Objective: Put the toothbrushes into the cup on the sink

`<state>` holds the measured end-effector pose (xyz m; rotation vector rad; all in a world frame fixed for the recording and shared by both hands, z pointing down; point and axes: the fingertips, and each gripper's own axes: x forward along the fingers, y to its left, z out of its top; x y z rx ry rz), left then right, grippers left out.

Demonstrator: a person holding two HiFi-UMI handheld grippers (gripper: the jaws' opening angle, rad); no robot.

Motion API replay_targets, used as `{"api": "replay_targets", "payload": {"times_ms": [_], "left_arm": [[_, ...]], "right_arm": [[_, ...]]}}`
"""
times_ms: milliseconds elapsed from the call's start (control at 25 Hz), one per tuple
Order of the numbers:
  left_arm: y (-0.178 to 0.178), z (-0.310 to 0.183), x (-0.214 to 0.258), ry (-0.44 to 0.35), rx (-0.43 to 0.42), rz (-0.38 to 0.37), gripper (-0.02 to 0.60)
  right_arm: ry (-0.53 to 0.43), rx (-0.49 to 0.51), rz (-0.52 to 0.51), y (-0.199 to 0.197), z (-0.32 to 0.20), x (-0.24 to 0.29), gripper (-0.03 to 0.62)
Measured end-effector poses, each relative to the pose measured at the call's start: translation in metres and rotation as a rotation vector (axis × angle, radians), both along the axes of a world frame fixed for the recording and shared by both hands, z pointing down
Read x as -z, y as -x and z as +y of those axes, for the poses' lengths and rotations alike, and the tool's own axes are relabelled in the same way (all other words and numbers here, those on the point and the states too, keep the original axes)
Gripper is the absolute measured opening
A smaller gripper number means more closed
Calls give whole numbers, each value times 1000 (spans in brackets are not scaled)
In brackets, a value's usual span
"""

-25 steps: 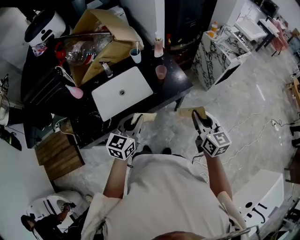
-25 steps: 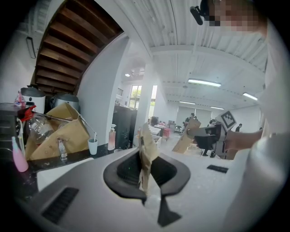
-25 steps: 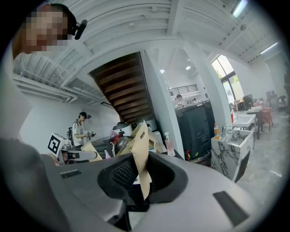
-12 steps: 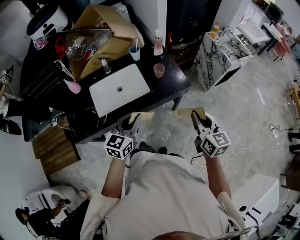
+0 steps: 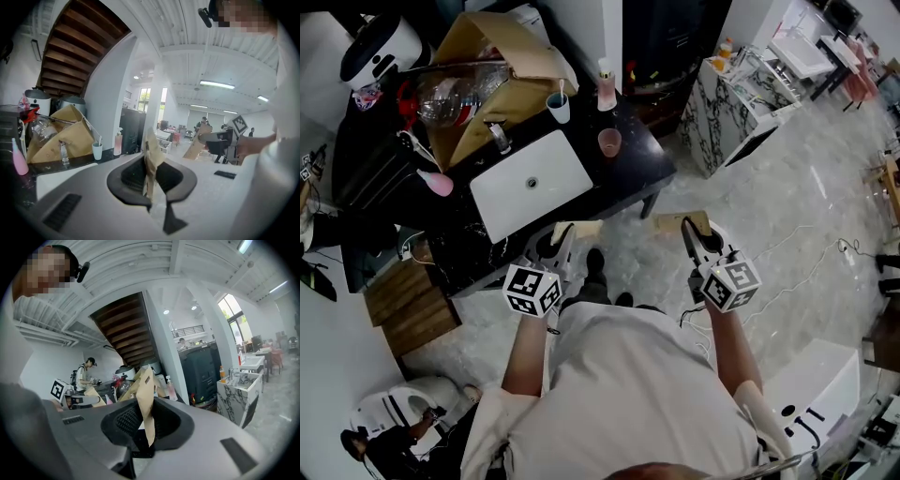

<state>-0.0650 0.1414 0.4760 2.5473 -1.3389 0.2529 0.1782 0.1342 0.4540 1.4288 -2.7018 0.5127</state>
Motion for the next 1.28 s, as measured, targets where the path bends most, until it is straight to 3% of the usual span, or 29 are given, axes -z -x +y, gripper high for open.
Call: {"api": "replay_targets", "payload": {"times_ms": [760,1280], "left_arm": [[21,-149,-15,41,-98,14,35],[28,-222,-27,81,-201,29,35]], "right_arm": [[50,-72,2,34,-126,-15,71],[95,-153,19,52,-182,-26,71]]}}
